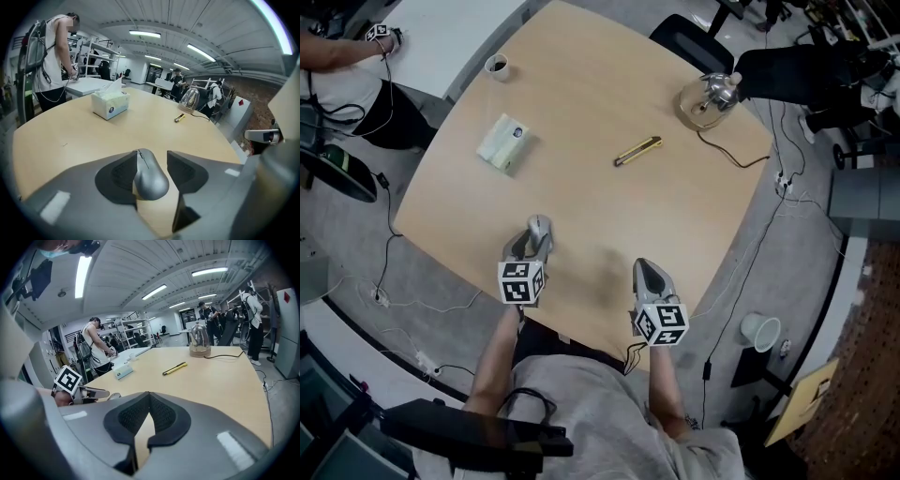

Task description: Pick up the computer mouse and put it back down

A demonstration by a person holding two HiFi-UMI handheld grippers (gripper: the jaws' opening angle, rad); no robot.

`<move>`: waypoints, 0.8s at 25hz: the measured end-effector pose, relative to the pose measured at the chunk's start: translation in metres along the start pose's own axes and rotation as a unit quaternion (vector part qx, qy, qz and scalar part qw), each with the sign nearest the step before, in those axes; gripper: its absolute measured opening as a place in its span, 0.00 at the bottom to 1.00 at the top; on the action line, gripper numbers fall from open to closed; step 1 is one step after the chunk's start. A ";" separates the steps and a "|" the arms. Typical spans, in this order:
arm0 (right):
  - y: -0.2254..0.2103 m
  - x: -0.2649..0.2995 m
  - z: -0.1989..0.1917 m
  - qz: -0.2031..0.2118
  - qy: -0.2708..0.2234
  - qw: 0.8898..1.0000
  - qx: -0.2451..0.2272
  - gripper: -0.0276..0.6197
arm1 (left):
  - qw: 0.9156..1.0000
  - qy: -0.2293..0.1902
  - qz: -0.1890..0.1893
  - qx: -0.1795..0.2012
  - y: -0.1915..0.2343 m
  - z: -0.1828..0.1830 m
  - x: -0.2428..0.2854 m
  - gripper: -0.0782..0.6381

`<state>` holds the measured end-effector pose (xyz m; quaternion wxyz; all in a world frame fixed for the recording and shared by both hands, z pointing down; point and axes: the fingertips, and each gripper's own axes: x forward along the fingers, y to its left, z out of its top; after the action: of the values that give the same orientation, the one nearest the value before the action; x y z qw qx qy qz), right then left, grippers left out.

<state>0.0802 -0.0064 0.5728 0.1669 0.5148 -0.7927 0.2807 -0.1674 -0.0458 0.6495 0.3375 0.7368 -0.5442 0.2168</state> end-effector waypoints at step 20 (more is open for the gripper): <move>-0.022 0.010 -0.004 -0.010 0.008 1.000 0.007 0.05 | 0.995 0.083 0.048 -0.006 0.012 -0.031 0.039 0.62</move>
<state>0.0960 -0.0176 0.5877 0.1725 0.5220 -0.7839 0.2887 -0.1647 -0.0507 0.7008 0.3753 0.6870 -0.5506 0.2897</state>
